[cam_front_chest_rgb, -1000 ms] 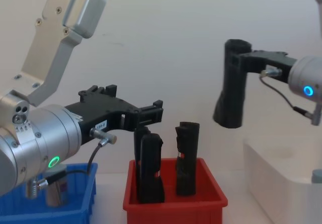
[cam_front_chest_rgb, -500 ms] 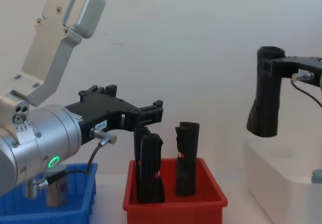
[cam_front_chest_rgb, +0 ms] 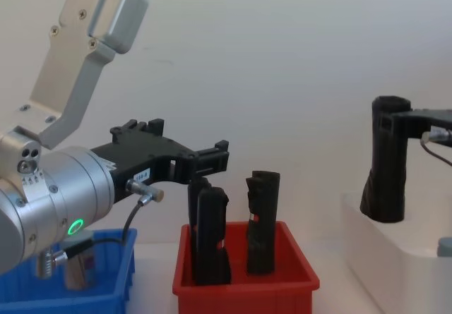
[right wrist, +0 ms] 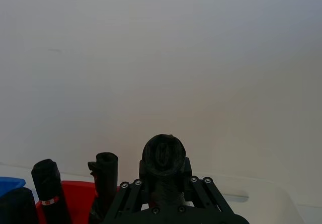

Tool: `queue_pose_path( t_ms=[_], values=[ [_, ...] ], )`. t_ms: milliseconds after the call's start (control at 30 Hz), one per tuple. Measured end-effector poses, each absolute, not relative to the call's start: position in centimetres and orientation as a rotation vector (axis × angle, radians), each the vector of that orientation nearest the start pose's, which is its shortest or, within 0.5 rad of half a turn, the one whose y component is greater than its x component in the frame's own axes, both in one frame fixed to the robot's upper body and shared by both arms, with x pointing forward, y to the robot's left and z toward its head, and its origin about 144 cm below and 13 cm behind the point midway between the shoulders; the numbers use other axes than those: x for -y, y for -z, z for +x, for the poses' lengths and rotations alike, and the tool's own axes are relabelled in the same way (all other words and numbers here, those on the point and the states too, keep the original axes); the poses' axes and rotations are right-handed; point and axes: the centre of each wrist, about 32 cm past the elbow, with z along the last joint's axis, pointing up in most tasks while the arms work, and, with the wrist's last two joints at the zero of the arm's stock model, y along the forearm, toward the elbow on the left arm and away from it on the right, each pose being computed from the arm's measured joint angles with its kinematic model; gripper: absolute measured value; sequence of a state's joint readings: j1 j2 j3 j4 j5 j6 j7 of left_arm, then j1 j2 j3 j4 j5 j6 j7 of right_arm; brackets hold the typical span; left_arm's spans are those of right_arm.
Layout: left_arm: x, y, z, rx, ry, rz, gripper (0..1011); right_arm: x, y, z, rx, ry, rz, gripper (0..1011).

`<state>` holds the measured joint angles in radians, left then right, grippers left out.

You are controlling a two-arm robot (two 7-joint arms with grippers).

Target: Pick the cotton swabs from the blue box and place them into the white box.

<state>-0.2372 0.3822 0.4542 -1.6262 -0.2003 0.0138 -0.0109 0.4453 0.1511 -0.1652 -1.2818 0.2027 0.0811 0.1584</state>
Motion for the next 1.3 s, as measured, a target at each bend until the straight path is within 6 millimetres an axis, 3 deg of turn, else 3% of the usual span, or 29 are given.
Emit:
queue_pose_path(
  t_ms=[600, 1067, 1300],
  values=[
    [-19.8, -120.4, 49.2, 0.268, -1.124, 0.061, 1004, 24.5, -119.2, 57.5, -0.043, 1.340, -0.055, 340],
    [-19.8, -120.4, 49.2, 0.268, -1.124, 0.061, 1004, 25.1, -118.4, 56.8, -0.077, 1.362, -0.066, 341],
    [-19.8, -120.4, 49.2, 0.268, -1.124, 0.061, 1004, 25.3, -118.3, 56.5, -0.081, 1.369, -0.059, 509]
  ],
)
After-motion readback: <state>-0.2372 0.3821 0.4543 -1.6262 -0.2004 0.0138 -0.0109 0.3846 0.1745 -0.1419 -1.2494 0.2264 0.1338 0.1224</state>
